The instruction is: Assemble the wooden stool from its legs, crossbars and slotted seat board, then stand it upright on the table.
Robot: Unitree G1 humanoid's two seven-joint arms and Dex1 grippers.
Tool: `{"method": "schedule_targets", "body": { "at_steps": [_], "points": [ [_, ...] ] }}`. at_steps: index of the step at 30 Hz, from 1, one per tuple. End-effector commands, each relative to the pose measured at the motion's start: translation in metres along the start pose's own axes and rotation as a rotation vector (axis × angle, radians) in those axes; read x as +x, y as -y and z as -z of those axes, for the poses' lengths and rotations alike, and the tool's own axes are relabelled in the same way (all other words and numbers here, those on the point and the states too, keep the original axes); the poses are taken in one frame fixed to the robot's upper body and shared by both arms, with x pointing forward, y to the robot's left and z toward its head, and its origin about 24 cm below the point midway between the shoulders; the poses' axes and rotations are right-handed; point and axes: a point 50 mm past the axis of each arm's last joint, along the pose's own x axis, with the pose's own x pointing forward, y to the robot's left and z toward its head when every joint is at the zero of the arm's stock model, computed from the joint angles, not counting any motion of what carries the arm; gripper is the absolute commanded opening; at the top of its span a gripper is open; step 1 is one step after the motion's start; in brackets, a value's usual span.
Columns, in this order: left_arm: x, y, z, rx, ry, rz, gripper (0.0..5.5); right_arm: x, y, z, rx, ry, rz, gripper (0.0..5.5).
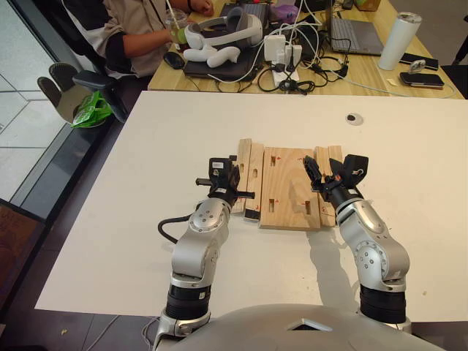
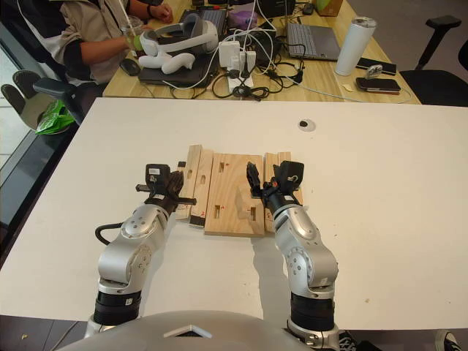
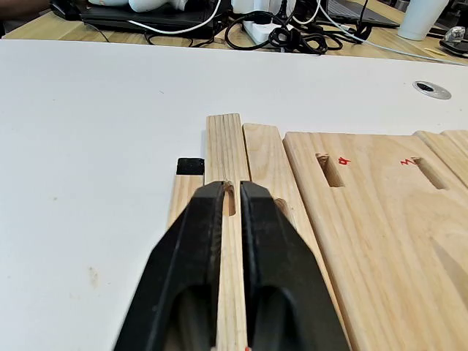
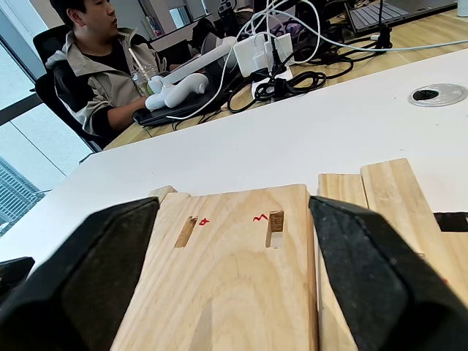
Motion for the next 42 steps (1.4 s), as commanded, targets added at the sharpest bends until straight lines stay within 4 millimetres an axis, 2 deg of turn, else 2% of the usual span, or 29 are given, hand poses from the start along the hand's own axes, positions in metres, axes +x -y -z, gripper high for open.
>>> {"method": "schedule_targets", "body": {
  "at_steps": [1,5,6,8,9,12,14,16,21,29,34,38,42],
  "points": [
    [0.0,0.0,-0.004,0.017,0.022,-0.004,0.49,0.002,0.0,-0.002,-0.02,-0.002,-0.002,3.83],
    [0.0,0.0,-0.007,0.036,0.053,-0.003,0.49,0.003,-0.004,-0.006,-0.081,0.028,-0.017,3.83],
    [-0.001,0.0,-0.01,0.051,0.078,-0.004,0.49,0.002,-0.005,-0.009,-0.142,0.045,-0.006,3.83],
    [-0.003,0.003,-0.019,0.096,0.155,0.002,0.49,0.0,-0.011,-0.014,-0.215,0.091,-0.016,3.83],
    [-0.006,0.005,-0.025,0.127,0.206,0.008,0.49,-0.001,-0.014,-0.015,-0.188,0.11,-0.033,3.83],
    [-0.018,0.013,-0.041,0.212,0.36,0.047,0.49,-0.008,-0.025,-0.02,-0.337,0.161,-0.05,3.83],
    [-0.029,0.015,-0.05,0.214,0.474,0.046,0.49,-0.015,-0.04,-0.02,-0.344,0.192,-0.185,3.83],
    [-0.038,0.018,-0.058,0.248,0.577,0.064,0.49,-0.018,-0.045,-0.021,-0.333,0.223,-0.231,3.83],
    [-0.049,0.027,-0.063,0.277,0.706,0.08,0.49,-0.022,-0.043,-0.029,-0.328,0.323,-0.188,3.83],
    [-0.05,0.016,-0.057,0.236,0.718,-0.049,0.49,-0.02,-0.035,-0.022,-0.35,0.333,-0.097,3.83],
    [-0.038,0.001,-0.046,0.21,0.593,-0.188,0.55,-0.02,-0.034,-0.023,-0.337,0.353,-0.09,3.91],
    [-0.031,0.003,-0.042,0.222,0.529,-0.175,0.59,-0.019,-0.035,-0.02,-0.345,0.34,-0.095,4.16],
    [-0.029,0.002,-0.041,0.217,0.504,-0.181,0.59,-0.018,-0.034,-0.019,-0.295,0.335,-0.1,4.16]
  ]
}}
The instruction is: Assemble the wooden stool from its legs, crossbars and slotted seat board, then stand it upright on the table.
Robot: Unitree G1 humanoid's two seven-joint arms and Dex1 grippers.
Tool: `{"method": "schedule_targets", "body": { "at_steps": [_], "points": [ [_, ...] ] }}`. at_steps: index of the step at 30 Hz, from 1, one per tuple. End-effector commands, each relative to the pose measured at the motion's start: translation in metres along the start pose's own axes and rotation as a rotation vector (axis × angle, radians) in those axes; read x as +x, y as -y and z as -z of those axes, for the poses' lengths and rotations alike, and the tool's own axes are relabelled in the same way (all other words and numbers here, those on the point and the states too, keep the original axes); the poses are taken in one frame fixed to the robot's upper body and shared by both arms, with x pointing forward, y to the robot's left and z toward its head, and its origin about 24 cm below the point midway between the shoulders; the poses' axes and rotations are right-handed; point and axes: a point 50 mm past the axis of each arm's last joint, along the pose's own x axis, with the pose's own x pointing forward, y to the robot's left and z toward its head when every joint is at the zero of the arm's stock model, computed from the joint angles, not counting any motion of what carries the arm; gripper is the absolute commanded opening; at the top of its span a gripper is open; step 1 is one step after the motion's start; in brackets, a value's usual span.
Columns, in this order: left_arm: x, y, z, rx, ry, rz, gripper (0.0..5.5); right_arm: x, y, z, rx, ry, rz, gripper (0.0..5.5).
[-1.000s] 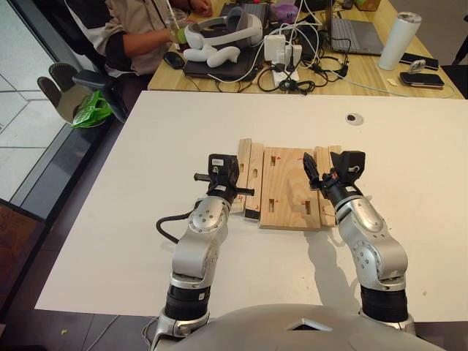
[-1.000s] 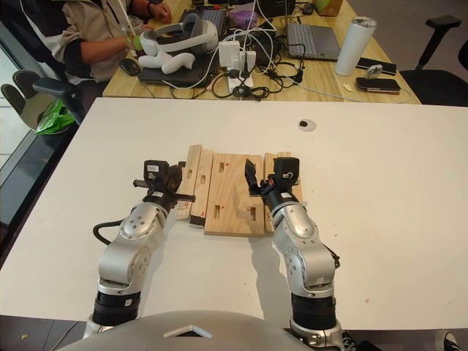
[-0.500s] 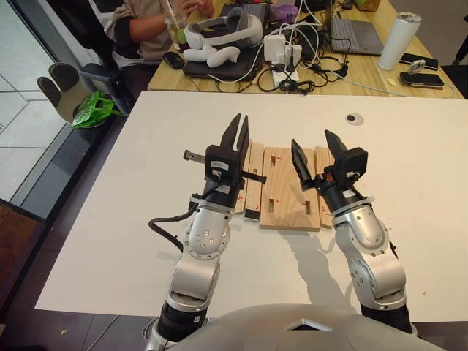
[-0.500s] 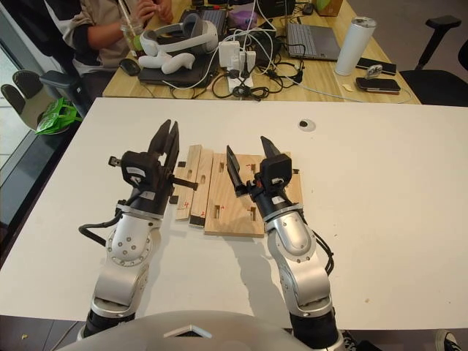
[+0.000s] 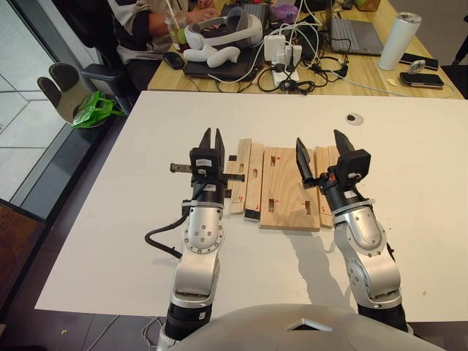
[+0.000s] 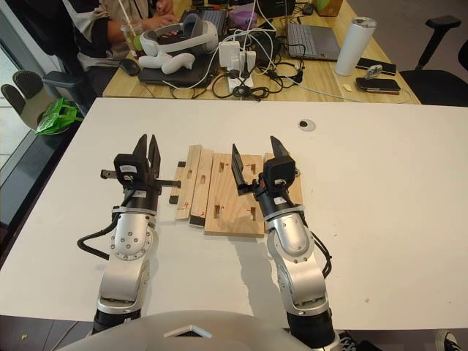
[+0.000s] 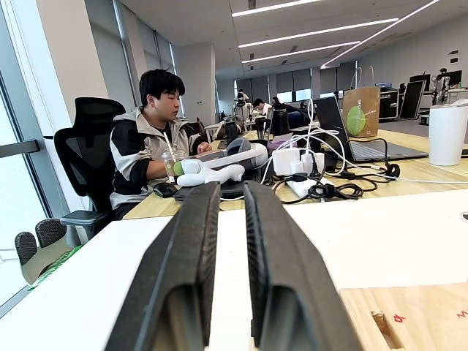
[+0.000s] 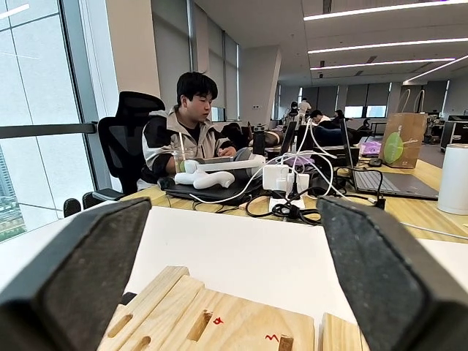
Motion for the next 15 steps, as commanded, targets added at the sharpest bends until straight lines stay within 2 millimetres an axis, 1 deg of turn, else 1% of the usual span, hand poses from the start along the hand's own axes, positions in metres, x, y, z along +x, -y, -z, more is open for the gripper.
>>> {"method": "schedule_targets", "body": {
  "at_steps": [1,6,7,8,10,15],
  "points": [
    [0.003,0.001,0.003,-0.007,-0.036,-0.001,0.59,-0.001,0.001,0.002,0.043,-0.009,0.006,4.16],
    [0.002,0.002,0.002,-0.022,-0.033,0.005,0.59,-0.001,0.001,0.003,0.051,-0.015,-0.001,4.16],
    [0.001,0.002,0.001,-0.035,-0.016,0.005,0.79,-0.002,0.001,0.005,0.046,-0.023,0.002,3.96],
    [0.0,0.005,-0.003,-0.035,0.018,0.03,0.99,-0.001,0.001,0.006,0.043,-0.031,0.003,3.91],
    [-0.002,0.009,-0.008,-0.028,0.064,0.063,1.35,-0.001,0.001,0.007,0.044,-0.042,0.009,3.91],
    [-0.003,0.006,-0.008,-0.038,0.075,0.046,2.03,0.0,0.004,0.009,0.067,-0.053,0.037,3.91]
  ]
}}
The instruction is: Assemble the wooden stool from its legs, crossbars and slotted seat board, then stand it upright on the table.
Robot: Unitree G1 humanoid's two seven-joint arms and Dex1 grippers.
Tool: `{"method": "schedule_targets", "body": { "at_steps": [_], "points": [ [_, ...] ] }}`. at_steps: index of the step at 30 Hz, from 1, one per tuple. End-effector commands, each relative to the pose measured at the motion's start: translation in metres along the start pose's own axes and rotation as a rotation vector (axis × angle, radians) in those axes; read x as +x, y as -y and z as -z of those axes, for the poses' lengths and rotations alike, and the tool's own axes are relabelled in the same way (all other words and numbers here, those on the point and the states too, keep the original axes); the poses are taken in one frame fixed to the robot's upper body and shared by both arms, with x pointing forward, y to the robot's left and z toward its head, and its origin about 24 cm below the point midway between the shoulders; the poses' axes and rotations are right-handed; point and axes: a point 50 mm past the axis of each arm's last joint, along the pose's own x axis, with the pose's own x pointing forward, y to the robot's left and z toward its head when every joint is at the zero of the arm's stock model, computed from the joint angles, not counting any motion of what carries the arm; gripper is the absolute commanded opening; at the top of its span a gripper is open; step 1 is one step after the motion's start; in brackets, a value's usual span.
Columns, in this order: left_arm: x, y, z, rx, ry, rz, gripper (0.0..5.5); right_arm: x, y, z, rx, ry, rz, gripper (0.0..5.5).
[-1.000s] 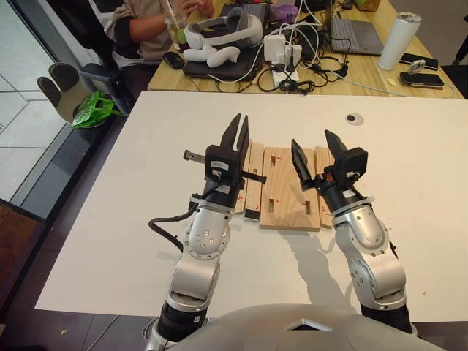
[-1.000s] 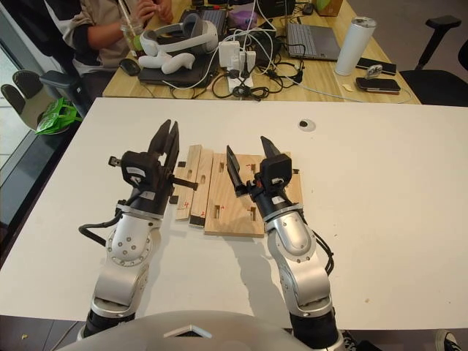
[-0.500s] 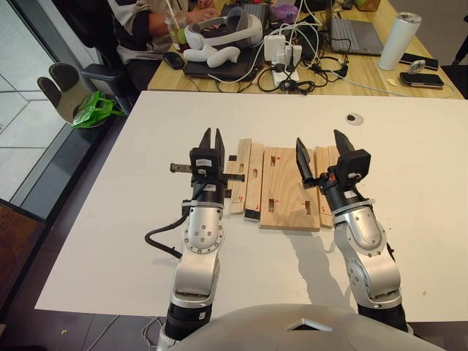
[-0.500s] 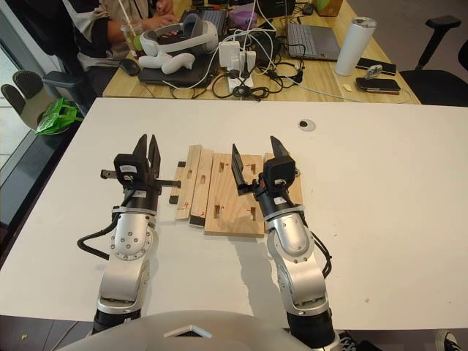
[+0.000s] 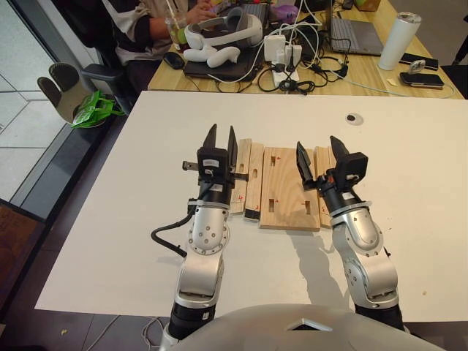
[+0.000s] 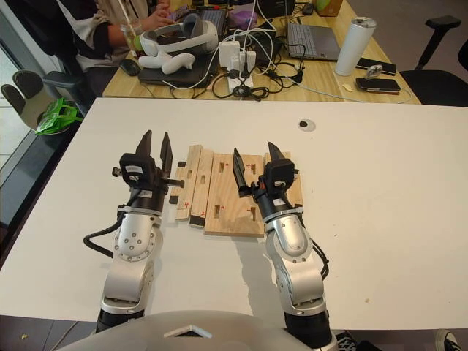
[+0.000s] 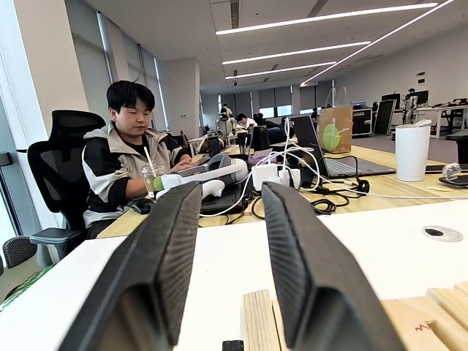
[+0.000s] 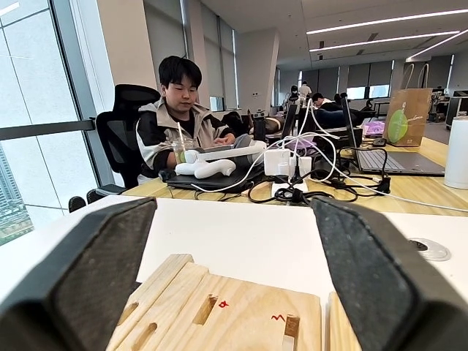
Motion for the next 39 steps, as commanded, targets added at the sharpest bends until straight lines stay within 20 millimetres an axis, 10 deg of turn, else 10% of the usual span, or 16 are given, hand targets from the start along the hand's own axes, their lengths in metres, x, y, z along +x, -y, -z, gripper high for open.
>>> {"method": "schedule_targets", "body": {
  "at_steps": [1,7,19,29,39],
  "points": [
    [-0.001,-0.002,0.0,0.003,0.0,-0.005,2.21,0.002,0.002,0.003,0.019,-0.022,0.018,3.91],
    [0.017,-0.009,0.046,0.14,-0.46,0.09,2.55,0.004,0.003,0.002,0.018,-0.037,0.019,3.91],
    [0.021,-0.023,0.068,0.141,-0.834,0.246,2.55,0.011,0.014,-0.01,0.027,-0.029,0.083,3.91],
    [0.014,-0.067,0.079,0.21,-0.836,0.117,2.55,0.024,0.093,-0.03,-0.033,0.013,0.219,3.91],
    [0.005,-0.069,0.104,0.158,-0.796,0.106,2.55,0.008,0.133,0.009,-0.117,-0.071,0.219,3.91]
  ]
}}
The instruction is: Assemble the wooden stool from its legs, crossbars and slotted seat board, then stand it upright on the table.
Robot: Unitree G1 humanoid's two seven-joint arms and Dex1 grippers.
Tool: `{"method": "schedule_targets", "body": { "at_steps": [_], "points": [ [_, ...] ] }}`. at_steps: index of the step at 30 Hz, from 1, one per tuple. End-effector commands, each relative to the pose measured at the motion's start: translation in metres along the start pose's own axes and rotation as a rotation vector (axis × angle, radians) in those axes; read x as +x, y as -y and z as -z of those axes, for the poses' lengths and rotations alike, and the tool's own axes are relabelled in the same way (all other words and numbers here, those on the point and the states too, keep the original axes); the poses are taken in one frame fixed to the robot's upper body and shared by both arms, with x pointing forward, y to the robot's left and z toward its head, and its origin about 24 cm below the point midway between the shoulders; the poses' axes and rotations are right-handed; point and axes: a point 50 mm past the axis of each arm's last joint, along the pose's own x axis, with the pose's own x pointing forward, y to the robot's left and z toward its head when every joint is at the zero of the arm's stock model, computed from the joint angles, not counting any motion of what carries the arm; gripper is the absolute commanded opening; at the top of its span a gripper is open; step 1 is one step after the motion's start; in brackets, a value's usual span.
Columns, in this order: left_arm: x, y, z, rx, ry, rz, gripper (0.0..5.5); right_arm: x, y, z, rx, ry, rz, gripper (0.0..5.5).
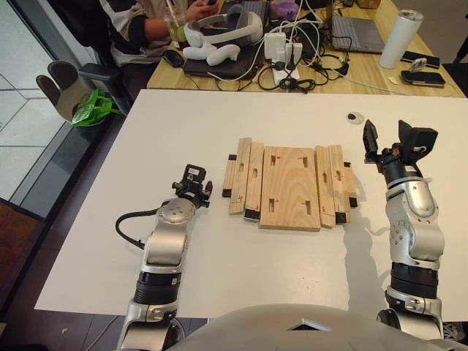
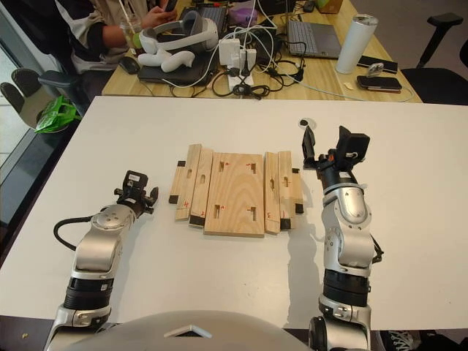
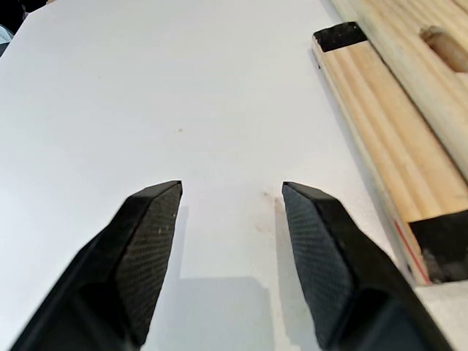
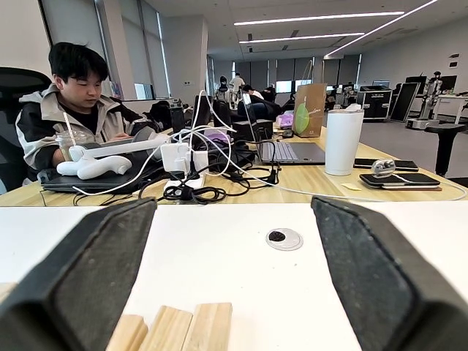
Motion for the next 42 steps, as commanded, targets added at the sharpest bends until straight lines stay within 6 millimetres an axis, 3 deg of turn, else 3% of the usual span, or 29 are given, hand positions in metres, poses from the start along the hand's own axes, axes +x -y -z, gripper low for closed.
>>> {"method": "schedule_targets", "body": {
  "at_steps": [1,7,15,25,29,33,42],
  "points": [
    [0.005,0.001,-0.007,-0.023,0.046,-0.008,2.55,-0.008,0.018,0.015,-0.024,-0.05,0.016,3.91],
    [0.008,0.007,-0.025,-0.087,0.128,0.026,2.55,-0.015,0.032,0.034,-0.026,-0.111,0.032,3.91],
    [0.015,0.02,-0.007,0.078,0.013,0.138,2.55,-0.01,0.03,0.034,-0.018,-0.099,0.023,3.91],
    [0.016,0.018,-0.023,0.001,0.052,0.192,2.55,-0.015,0.023,0.042,-0.003,-0.108,0.018,3.91],
    [0.015,0.022,-0.009,-0.049,-0.047,0.291,2.55,-0.017,0.025,0.044,-0.006,-0.12,0.022,3.91],
    [0.017,0.013,0.009,0.017,-0.144,0.263,2.55,-0.016,0.026,0.044,-0.012,-0.12,0.027,3.91],
    [0.018,-0.006,0.022,0.071,-0.232,0.192,2.55,-0.015,0.026,0.044,-0.032,-0.125,0.006,3.91]
  ]
}}
